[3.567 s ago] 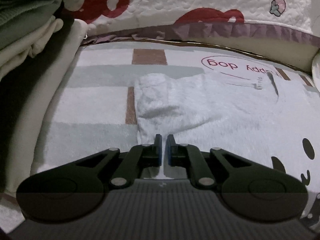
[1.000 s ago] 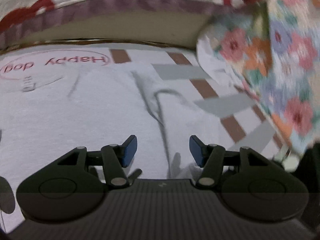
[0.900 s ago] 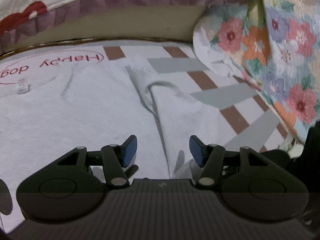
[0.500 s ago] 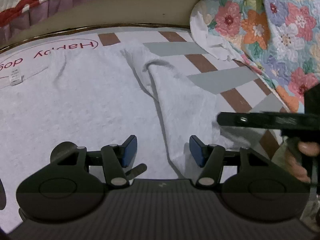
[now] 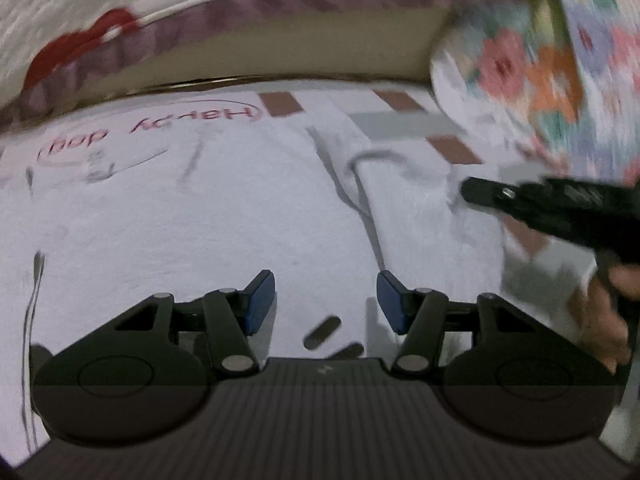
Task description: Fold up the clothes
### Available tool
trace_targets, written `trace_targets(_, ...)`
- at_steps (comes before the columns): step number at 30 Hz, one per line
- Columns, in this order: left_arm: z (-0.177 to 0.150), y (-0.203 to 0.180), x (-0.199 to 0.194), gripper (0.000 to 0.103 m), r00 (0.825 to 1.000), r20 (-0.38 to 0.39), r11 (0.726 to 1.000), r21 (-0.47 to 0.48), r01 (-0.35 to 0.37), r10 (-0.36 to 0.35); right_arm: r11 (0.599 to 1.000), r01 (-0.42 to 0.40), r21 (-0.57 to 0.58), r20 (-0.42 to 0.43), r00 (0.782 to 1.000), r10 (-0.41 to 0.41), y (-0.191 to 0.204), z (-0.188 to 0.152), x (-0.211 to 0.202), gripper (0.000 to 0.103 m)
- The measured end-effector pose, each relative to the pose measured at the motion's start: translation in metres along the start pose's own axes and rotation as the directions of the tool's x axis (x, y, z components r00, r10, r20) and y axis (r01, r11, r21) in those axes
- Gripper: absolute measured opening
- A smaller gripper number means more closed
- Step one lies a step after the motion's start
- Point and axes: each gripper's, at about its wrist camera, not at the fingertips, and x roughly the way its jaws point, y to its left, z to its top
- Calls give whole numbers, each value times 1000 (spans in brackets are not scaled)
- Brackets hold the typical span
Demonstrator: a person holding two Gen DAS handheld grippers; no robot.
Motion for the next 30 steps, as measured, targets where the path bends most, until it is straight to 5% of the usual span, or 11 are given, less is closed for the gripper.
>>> trace_targets(6,11,51,-17,55,990,94,978,-192,-82,102,981,-173,-87,-69,983,167,60,12,13,5)
trace_targets(12,13,84,-28,56,989,83,961,-260,-98,123,967,-214,-139,-270,948,171,89,-13,55,17)
trace_targets(15,13,93,-27,57,991,65,959,-267,-99,120,949,-171,-265,-280,955,94,94,-23,40,38)
trace_targets(17,12,94,-27,57,995,57,956,-286,-68,88,932,-144,-332,-270,961,53,89,-27,18,42)
trace_targets(23,14,69,-9,60,995,16,963,-252,95,-94,890,9,-455,-251,958,-138,45,-40,-48,43)
trace_targets(26,12,54,6,67,993,-26,974,-198,112,-119,825,65,-561,-243,940,-239,38,-54,-57,40)
trace_targets(30,12,38,27,67,995,-75,994,-99,56,-64,767,82,-636,-218,935,-281,43,-67,-51,40)
